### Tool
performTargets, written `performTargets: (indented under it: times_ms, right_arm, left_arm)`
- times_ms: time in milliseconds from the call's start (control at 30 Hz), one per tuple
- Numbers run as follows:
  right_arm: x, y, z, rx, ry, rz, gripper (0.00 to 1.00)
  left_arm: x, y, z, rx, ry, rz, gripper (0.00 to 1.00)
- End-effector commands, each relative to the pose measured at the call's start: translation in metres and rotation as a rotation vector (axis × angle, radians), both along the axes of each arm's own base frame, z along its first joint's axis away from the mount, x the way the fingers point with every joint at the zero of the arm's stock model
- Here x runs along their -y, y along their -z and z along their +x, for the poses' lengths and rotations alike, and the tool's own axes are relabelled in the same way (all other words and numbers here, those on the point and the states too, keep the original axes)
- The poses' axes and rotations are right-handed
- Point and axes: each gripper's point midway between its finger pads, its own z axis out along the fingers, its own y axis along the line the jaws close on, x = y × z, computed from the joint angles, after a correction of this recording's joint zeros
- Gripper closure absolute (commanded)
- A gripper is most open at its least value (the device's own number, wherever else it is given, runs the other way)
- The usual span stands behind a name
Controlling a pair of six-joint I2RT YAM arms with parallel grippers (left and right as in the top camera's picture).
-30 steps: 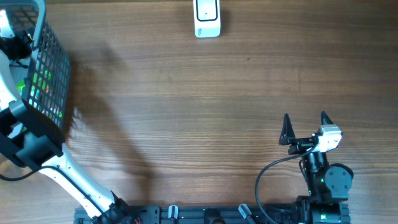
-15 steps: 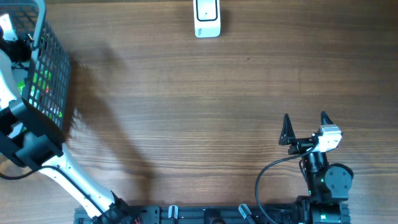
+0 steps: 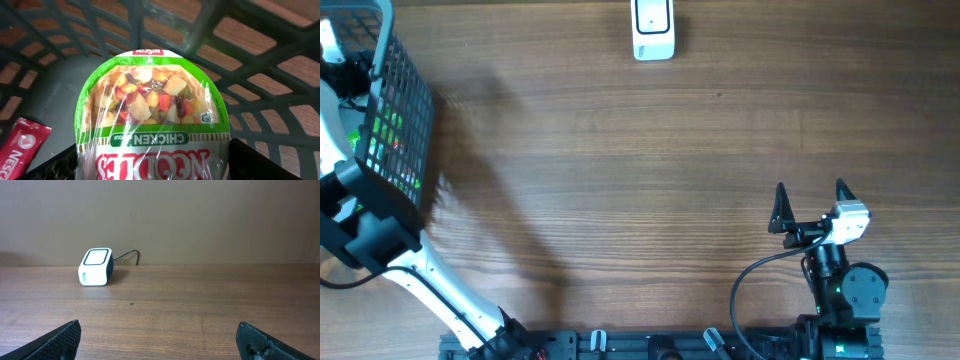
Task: Scan the item barcode
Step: 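Grasp the green-and-white chicken noodle cup in the basket with the left gripper, then carry the noodle cup to the table center and release it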
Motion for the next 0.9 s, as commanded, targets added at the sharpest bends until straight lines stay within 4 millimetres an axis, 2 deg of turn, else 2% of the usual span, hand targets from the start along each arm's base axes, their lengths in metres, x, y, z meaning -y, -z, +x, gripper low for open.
performTargets:
  times_ms: [0,167,433,533,600,667,733,800,867]
  right_arm:
    - [0.004,-0.003,0.0,0.012,0.022,0.012,0.0]
    - [0.004,-0.003,0.0,0.012,0.022,0.012,0.01]
    - [0.004,-0.003,0.0,0.012,0.022,0.012,0.0]
    - [0.004,-0.003,0.0,0.012,0.022,0.012,0.0]
    - [0.004,-0.003,0.0,0.012,0.022,0.013,0.0]
    - [0.004,-0.003,0.0,0.012,0.022,0.012,0.0]
    - [0.004,-0.003,0.0,0.012,0.022,0.012,0.0]
    - [0.004,-0.003,0.0,0.012,0.022,0.012,0.0]
    - [0.004,-0.003,0.0,0.012,0.022,0.012,0.0]
  left_arm:
    - [0.001,-0.088,-0.007,0.14,-0.019,0.101,0.19]
    - [0.001,-0.152,-0.024,0.243,-0.12,0.147,0.18]
    - [0.026,-0.281,-0.073,0.482,-0.182,0.255,0.15]
    - [0.045,-0.34,-0.103,0.628,-0.222,0.27,0.15]
    - [0.063,-0.368,-0.12,0.709,-0.239,0.251,0.16]
    - [0.087,-0.388,-0.135,0.763,-0.218,0.224,0.18]
    - [0.116,-0.4,-0.145,0.792,-0.175,0.182,0.19]
    - [0.146,-0.402,-0.155,0.792,-0.133,0.132,0.22]
    - [0.179,-0.397,-0.165,0.765,-0.087,0.061,0.22]
